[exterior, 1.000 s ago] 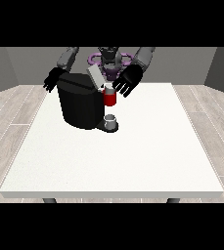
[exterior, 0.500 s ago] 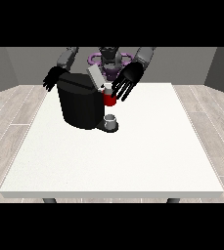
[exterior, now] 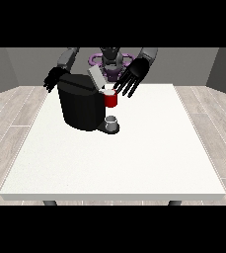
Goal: Insert the coffee pod into the coffee machine and close the lid
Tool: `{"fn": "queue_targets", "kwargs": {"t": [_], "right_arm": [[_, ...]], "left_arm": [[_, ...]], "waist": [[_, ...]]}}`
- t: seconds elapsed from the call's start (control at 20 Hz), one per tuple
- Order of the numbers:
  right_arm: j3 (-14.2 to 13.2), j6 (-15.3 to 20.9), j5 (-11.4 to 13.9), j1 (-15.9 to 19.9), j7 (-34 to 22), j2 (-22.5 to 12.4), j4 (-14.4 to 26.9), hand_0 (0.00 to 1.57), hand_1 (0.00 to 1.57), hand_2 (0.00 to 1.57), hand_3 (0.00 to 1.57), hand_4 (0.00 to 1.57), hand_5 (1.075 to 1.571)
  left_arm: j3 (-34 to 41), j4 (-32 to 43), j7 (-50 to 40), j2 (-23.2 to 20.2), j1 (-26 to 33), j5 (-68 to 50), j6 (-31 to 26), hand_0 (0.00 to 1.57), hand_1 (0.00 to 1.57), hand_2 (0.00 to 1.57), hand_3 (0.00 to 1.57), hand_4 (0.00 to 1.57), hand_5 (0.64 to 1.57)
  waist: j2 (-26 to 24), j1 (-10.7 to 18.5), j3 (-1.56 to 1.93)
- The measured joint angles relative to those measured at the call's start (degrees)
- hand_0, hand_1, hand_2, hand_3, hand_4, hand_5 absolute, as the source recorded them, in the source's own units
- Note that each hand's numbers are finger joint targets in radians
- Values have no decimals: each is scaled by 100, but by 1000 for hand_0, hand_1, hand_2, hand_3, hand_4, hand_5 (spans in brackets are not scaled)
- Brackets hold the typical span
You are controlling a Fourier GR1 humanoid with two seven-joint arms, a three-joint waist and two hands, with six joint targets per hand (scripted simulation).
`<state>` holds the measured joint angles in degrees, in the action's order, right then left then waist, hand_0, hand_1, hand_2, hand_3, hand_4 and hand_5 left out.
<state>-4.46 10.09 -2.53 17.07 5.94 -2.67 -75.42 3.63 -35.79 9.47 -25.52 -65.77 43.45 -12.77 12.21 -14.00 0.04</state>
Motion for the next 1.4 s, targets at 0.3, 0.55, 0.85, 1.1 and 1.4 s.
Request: {"fn": "queue_targets", "kwargs": {"t": [0.3, 0.55, 0.85, 1.1, 1.4], "right_arm": [[-58, 22, -36, -190, 59, 21, 123, 0, 0, 0, 0, 405, 1571], [-226, -75, -171, -565, 161, -65, 223, 0, 0, 0, 0, 424, 1571], [-301, -62, -234, -978, 92, -70, 194, 0, 0, 0, 0, 492, 1571], [-213, -239, -138, -1211, -67, -312, 14, 0, 0, 0, 0, 349, 1571], [-48, -626, -219, -1091, -450, -553, -475, 0, 0, 0, 0, 0, 1571]], "left_arm": [[20, -131, -16, 239, 283, -51, 13, 0, 0, 0, 0, 0, 1571], [483, -196, -67, 603, 669, -628, 4, 0, 0, 0, 0, 79, 1571], [1236, -245, 229, 1277, 1427, -1662, 12, 0, 0, 0, 0, 0, 1571], [1491, -325, 368, 1648, 2138, -2143, -86, 0, 0, 0, 0, 142, 1571], [1717, -395, 446, 1885, 2871, -2571, -185, 0, 0, 0, 0, 0, 1571]], "waist": [[-333, 217, -3], [-842, 479, -4], [-1566, 892, -10], [-2171, 1206, -7], [-2572, 1423, -7]]}}
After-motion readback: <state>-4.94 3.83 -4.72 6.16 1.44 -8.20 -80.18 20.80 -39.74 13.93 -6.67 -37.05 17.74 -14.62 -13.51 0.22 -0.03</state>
